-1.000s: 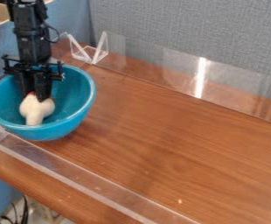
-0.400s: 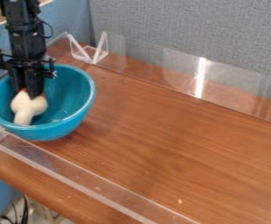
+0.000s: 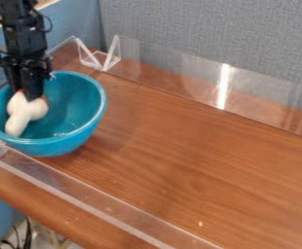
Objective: Remove the mushroom from inside the blue bowl and put it on the table
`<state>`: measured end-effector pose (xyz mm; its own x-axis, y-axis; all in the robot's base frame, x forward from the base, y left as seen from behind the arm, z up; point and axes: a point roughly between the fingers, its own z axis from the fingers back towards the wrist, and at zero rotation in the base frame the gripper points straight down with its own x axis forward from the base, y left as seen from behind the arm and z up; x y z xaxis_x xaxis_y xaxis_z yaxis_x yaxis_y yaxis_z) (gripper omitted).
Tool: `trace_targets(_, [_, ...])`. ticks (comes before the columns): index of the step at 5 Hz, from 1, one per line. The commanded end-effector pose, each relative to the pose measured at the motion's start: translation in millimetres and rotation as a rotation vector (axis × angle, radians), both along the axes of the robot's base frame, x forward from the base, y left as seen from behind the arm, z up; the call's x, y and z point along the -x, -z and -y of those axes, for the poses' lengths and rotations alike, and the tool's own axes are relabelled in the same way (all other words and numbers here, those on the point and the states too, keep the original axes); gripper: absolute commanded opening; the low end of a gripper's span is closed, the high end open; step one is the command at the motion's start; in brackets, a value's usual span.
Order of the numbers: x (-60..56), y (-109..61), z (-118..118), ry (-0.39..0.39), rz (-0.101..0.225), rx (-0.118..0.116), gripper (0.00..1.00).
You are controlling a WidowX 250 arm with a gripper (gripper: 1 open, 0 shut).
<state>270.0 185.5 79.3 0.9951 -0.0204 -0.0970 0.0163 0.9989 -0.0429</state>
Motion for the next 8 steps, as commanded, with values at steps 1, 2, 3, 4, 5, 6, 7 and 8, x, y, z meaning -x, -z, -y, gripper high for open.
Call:
trace_targets(1, [-12.7,-37.4,-2,-0.019,0.105,-0.063,0.0])
trace_targets(2, [-22.1,-40.6,5,-0.029,0.12,-0.066,0.0])
trace_targets(3, [-17.7,-48.9,10,-0.066,0.141,-0.071,0.0])
trace_targets(4, [-16.7,-72.2,21,-0.074,0.187,-0.064,0.0])
trace_targets(5, [-16.3,-98.7,46,-0.054,0.237,-0.046,0.0])
trace_targets(6, [-17.3,-96.4,93,0.019,0.23,-0.009,0.0])
trace_targets(7, [-7.8,-82.3,138,0.089,0.205,0.018,0.0])
trace_targets(8, [4.6,-68.8,170,0.139,0.176,0.026,0.0])
